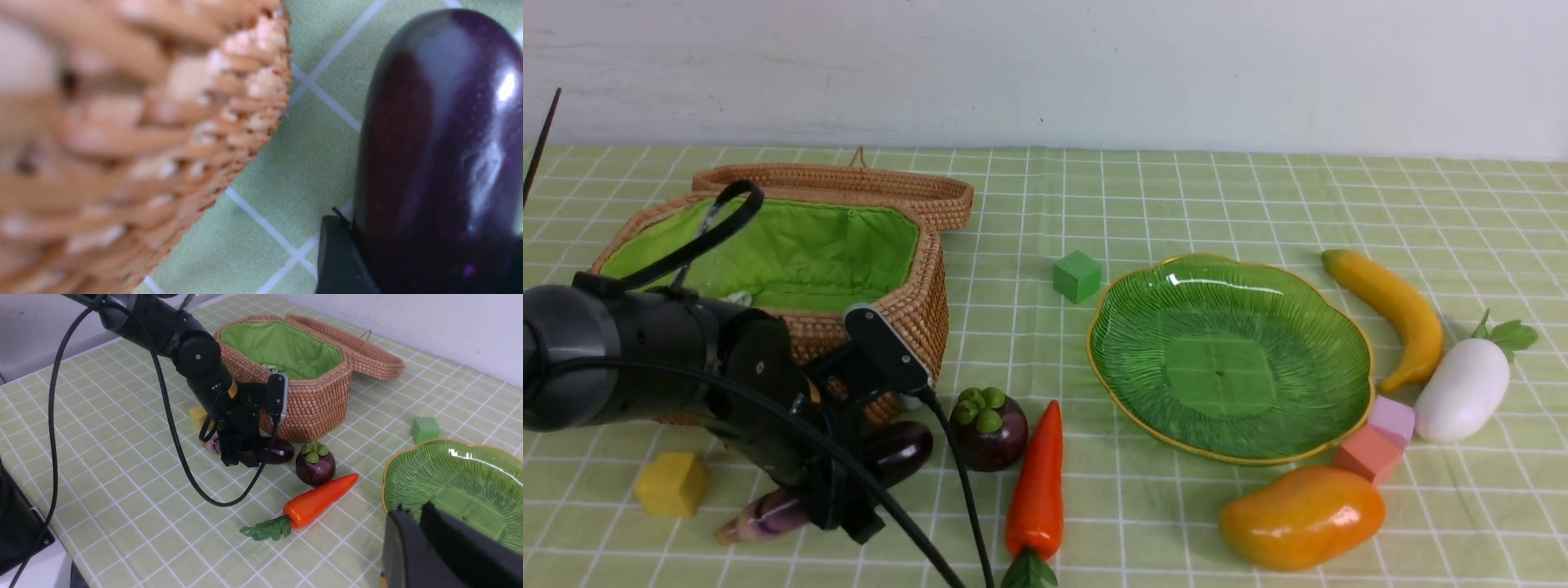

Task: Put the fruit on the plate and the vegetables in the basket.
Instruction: Use the left arm to grab an eggplant and put it into the left basket

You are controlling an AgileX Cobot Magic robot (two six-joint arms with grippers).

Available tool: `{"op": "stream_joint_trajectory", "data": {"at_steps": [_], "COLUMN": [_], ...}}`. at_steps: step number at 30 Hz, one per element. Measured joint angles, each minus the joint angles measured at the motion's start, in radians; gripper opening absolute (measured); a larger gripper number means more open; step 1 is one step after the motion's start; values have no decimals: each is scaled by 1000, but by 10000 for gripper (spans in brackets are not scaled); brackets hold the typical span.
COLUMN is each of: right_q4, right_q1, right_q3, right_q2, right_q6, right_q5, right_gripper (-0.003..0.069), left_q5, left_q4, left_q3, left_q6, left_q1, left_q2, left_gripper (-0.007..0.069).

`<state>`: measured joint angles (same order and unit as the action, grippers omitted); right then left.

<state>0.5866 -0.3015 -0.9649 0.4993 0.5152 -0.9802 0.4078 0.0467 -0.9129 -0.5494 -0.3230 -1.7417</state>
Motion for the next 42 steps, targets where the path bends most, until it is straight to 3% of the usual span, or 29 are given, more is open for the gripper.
{"op": "stream_joint_trajectory", "data": {"at_steps": [7, 19, 25, 32, 42], "right_q4": [0, 3, 7, 33, 46], "right_q1": [0, -1, -1, -1, -1], "right_q3": [0, 0, 0, 0, 0], "right_q2": [0, 0, 0, 0, 0], "right_q6": [2, 2, 2, 2, 2], "right_q5": [0, 28, 88, 113, 103], "right_gripper": [74, 76, 76, 76, 77], "left_q5": [112, 294, 250, 229, 178], "left_q4": [24, 176, 28, -162, -392], "left_q3": [-1, -17, -174, -423, -484], "left_q6": [-1, -4, -3, -4, 44], "left_q1": [-1, -1, 11, 109, 128], "left_q2": [60, 414, 442, 264, 77], "left_gripper": [379, 379, 379, 379, 379]}}
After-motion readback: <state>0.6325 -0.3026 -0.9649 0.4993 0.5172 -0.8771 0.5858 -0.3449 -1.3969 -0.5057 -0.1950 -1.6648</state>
